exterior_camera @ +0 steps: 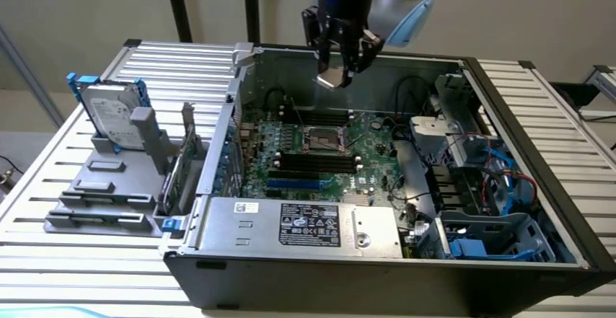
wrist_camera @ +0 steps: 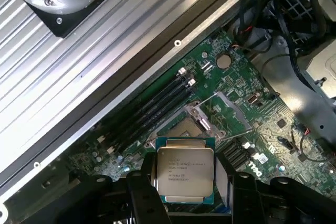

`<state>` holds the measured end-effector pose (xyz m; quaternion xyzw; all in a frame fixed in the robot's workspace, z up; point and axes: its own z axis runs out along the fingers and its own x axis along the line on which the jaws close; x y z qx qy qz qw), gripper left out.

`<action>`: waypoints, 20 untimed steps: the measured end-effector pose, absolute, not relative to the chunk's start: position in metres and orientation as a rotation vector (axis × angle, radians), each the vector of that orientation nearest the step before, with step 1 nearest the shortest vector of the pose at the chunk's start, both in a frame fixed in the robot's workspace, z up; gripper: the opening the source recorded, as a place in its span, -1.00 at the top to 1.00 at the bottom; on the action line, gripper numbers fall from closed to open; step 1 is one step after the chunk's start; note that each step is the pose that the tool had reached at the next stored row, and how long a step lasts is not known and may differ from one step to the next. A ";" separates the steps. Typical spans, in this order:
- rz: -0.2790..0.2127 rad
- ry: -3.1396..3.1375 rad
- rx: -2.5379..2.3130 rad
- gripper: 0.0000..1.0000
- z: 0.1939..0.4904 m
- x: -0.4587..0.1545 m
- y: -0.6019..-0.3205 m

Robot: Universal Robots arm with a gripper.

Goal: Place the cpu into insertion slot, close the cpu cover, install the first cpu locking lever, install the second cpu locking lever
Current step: 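Place the cpu into insertion slot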

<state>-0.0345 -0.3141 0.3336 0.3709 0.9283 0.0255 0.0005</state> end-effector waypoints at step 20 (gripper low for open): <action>0.078 2.645 1.674 -0.08 0.328 -0.035 -0.314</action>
